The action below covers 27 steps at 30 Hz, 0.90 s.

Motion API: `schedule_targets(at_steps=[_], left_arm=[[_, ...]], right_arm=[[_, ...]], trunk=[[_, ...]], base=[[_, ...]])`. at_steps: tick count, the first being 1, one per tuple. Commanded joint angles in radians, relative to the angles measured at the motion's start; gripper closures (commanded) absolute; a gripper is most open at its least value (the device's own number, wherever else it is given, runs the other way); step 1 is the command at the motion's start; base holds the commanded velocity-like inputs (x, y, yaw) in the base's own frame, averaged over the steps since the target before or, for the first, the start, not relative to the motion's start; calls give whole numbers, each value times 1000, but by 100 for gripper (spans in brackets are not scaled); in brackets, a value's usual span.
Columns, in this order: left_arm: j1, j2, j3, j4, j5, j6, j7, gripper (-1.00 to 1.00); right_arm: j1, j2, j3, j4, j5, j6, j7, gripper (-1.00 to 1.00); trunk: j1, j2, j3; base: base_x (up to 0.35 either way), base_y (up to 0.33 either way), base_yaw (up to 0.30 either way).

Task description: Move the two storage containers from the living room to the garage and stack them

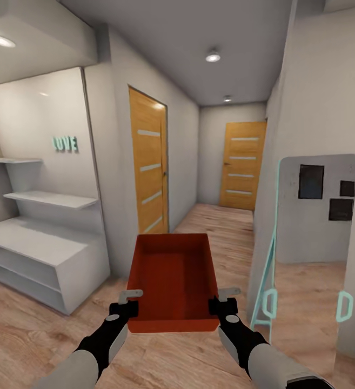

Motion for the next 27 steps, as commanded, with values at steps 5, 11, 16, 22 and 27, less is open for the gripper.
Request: schedule_targets(at_steps=[5,11,16,22,27], left_arm=[[0,44,1,0,-2,1,7,100],[0,44,1,-1,-2,1,7,100],[0,44,1,-2,-2,1,6,100],[0,44,1,-2,-2,1,7,100],[0,44,1,-4,-2,0,6,100]], right_arm=[[-2,-3,-18,-1,13,-3,-9,100],[-2,-3,-18,-1,14,-3,-9,100],[-2,-3,-18,-1,14,-3,-9,100],[-2,-3,-18,-1,14,-3,-9,100],[-2,-3,-18,-1,14,-3,-9,100]], trunk=[[1,-1,-1],[1,-1,-1],[1,-1,-1],[1,-1,-1],[1,-1,-1]], base=[[324,105,-242],[324,105,-242],[324,105,-201],[324,105,-26],[324,105,-3]])
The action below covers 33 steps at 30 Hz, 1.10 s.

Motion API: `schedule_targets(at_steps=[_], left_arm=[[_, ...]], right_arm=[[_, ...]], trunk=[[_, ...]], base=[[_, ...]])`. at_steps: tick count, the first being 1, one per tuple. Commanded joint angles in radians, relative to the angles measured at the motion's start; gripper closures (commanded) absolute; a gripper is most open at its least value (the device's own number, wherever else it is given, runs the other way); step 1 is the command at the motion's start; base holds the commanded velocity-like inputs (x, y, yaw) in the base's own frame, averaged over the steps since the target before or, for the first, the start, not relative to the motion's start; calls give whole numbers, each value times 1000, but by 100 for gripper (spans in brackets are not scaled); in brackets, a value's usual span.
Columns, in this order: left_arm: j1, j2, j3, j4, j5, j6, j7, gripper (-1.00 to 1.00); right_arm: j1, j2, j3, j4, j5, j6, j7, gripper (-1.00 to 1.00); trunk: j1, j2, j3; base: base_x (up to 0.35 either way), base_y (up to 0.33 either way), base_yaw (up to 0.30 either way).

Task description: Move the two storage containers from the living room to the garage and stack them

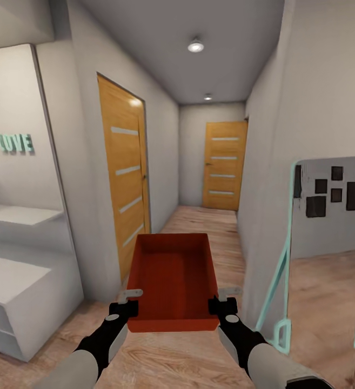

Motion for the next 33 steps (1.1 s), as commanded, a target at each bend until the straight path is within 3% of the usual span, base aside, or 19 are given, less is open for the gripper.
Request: schedule_targets(at_steps=[1,18,33], left_arm=[[0,43,4,-1,-6,1,6,100],[0,43,4,-1,-6,2,8,100],[0,43,4,-4,-6,1,7,100]], right_arm=[[-2,-5,-13,0,8,-2,-9,100],[-2,-4,-13,0,8,-2,-9,100],[-2,-3,-13,0,8,-2,-10,100]], trunk=[[1,-1,-1],[1,-1,-1],[1,-1,-1]], base=[[324,105,-1],[324,128,-4],[324,161,-235]])
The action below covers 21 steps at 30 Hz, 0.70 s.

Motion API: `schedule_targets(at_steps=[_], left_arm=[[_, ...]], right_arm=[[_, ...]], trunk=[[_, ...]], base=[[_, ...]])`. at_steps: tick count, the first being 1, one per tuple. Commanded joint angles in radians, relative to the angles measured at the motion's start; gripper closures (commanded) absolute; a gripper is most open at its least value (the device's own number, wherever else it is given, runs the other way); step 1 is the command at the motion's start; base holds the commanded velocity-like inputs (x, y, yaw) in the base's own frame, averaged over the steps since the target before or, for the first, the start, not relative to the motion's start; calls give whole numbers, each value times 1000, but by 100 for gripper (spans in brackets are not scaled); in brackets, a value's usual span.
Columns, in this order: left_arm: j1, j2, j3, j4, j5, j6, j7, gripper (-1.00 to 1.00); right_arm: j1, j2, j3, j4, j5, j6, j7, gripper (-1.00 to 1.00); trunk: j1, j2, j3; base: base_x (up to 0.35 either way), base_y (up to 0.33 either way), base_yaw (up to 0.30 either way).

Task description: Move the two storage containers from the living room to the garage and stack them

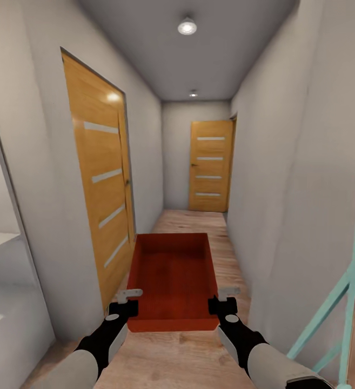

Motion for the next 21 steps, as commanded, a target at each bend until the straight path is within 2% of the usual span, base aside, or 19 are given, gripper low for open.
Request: schedule_targets(at_steps=[1,8,21], left_arm=[[0,42,5,-2,-8,1,7,100],[0,41,5,-5,-8,0,7,100],[0,40,5,-6,-8,0,7,100]], right_arm=[[-2,-4,-13,1,6,-2,-9,100],[-2,-4,-13,1,6,-2,-9,100],[-2,-6,-13,1,6,-2,-8,100]], trunk=[[1,-1,-1],[1,-1,-1],[1,-1,-1]], base=[[324,162,-261],[324,162,-224],[324,162,-17]])
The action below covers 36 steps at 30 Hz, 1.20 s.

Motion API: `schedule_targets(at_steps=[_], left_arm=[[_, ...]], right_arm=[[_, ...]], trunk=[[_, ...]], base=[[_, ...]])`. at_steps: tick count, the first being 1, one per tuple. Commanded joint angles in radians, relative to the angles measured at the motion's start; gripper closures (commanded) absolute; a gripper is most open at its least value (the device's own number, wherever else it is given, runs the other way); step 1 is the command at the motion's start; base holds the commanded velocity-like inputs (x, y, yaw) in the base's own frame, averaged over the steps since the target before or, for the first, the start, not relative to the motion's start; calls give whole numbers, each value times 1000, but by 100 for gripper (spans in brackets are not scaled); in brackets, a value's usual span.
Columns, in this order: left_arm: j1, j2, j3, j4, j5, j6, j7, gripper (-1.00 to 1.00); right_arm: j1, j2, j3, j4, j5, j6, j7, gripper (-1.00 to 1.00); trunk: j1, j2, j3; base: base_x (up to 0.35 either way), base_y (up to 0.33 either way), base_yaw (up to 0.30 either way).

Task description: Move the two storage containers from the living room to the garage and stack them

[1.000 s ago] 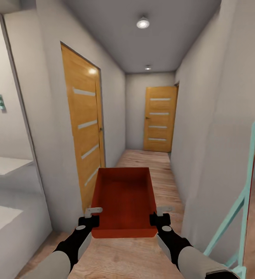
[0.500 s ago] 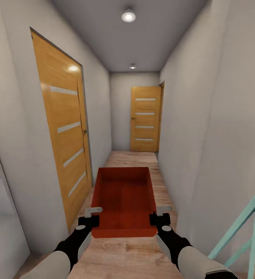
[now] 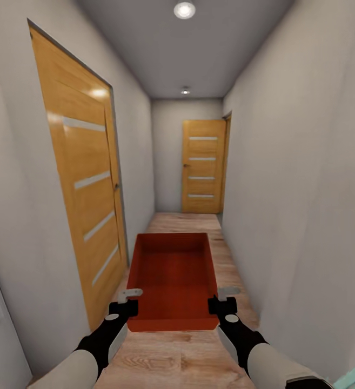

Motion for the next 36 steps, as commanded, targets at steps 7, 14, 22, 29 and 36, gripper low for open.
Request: schedule_targets(at_steps=[7,14,22,29,36], left_arm=[[-1,40,7,-4,-11,1,7,100],[-1,40,6,-4,-11,1,6,100],[-1,40,6,-4,-11,1,7,100],[-1,41,6,-4,-12,1,7,100],[-1,40,6,-5,-13,1,8,100]], right_arm=[[-1,-7,-9,2,3,-2,-10,100],[-1,-6,-9,2,3,-1,-10,100],[-1,-6,-9,2,4,-2,-10,100],[-1,-7,-9,2,3,0,-9,100],[-1,-7,-9,2,3,-2,-10,100]], trunk=[[1,-1,-1],[1,-1,-1],[1,-1,-1],[1,-1,-1],[1,-1,-1]], base=[[324,162,-1],[324,162,-157],[324,143,-91],[324,29,-2],[324,1,0]])
